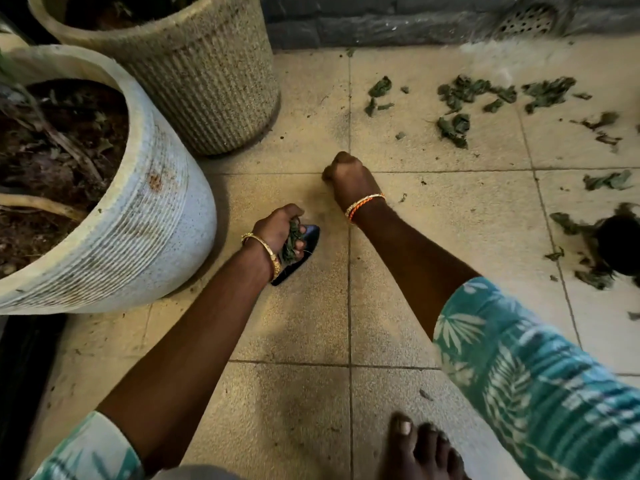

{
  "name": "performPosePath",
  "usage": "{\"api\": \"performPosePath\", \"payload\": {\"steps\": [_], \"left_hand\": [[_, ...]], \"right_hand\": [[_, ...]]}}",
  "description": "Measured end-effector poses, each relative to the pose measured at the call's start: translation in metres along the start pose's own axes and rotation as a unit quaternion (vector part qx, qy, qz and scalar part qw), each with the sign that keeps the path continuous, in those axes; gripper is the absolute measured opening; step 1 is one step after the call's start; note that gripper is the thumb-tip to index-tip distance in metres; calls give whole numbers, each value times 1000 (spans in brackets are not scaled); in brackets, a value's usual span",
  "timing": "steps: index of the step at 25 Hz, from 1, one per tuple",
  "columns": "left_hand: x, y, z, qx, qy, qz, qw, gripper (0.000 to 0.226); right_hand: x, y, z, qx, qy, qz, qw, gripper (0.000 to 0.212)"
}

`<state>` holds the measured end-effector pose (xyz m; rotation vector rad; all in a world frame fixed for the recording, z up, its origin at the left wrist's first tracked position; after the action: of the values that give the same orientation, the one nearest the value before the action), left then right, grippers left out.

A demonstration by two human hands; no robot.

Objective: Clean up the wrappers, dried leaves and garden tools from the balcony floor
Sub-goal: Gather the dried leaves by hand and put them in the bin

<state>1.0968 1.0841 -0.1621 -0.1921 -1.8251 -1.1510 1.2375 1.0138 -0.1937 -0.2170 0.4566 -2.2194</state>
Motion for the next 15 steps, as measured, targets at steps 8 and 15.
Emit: {"api": "performPosePath", "payload": {"steps": [8, 15], "left_hand": [[25, -32, -99, -68, -52, -16, 996, 31], [108, -42, -205, -270, -195, -49, 942, 36]], "right_hand": [[155, 19, 61, -580, 80, -205, 784, 20], [259, 32, 135, -422, 224, -302, 825, 14]]}}
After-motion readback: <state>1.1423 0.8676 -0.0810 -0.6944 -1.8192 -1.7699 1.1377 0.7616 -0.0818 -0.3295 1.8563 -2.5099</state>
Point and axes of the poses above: each hand's wrist, its own x-axis away from the middle knuckle, its own z-axis out of the back of the hand, y = z × x, the point moved 2 cm from there along -x, towards the middle knuckle, and after that the axes turned 9 degrees about -y, right-handed, at the moved point
